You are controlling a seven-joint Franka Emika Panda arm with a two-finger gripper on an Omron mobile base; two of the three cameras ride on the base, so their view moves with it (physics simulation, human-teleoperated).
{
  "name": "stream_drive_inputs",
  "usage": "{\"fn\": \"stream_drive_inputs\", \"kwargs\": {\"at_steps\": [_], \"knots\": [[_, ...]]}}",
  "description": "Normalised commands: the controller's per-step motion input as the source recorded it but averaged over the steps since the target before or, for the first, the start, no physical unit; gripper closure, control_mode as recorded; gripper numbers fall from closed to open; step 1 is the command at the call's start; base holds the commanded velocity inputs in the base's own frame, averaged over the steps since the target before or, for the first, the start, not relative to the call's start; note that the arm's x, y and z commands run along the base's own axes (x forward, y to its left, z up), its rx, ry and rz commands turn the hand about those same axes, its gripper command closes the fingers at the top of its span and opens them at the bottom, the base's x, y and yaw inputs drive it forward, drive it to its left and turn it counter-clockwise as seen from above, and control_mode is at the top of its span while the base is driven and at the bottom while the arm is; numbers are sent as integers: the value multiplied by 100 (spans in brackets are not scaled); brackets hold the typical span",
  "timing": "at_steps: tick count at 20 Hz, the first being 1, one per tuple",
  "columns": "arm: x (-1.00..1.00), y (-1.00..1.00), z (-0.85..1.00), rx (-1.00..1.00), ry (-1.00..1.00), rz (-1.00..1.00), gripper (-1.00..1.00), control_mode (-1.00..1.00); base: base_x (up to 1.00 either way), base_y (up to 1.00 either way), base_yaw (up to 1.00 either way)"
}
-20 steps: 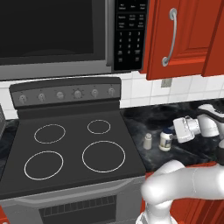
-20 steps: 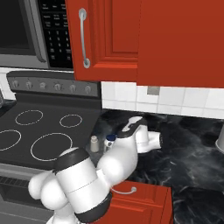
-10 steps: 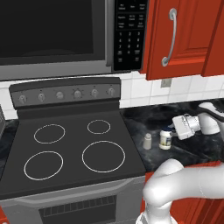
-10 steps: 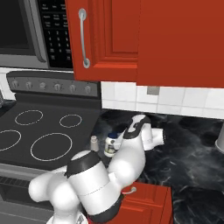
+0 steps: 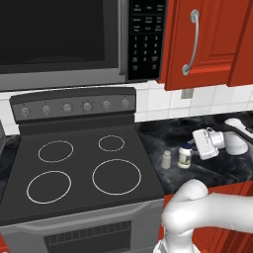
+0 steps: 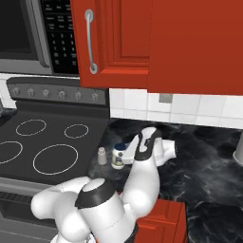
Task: Take 2 condiments from the cabinet and move them on the counter near the stove.Make sure the condiments are lined up with each other, next to each other.
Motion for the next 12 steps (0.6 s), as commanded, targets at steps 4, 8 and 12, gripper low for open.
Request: {"fn": "stream_drive_inputs", "kwargs": {"at_steps": [4, 8, 12], "knots": [[1, 36, -23, 0, 0, 0, 100, -100, 0, 0, 0], [2, 27, -25, 0, 1, 0, 100, -100, 0, 0, 0], [8, 24, -21, 0, 6, 0, 100, -100, 0, 0, 0]]}}
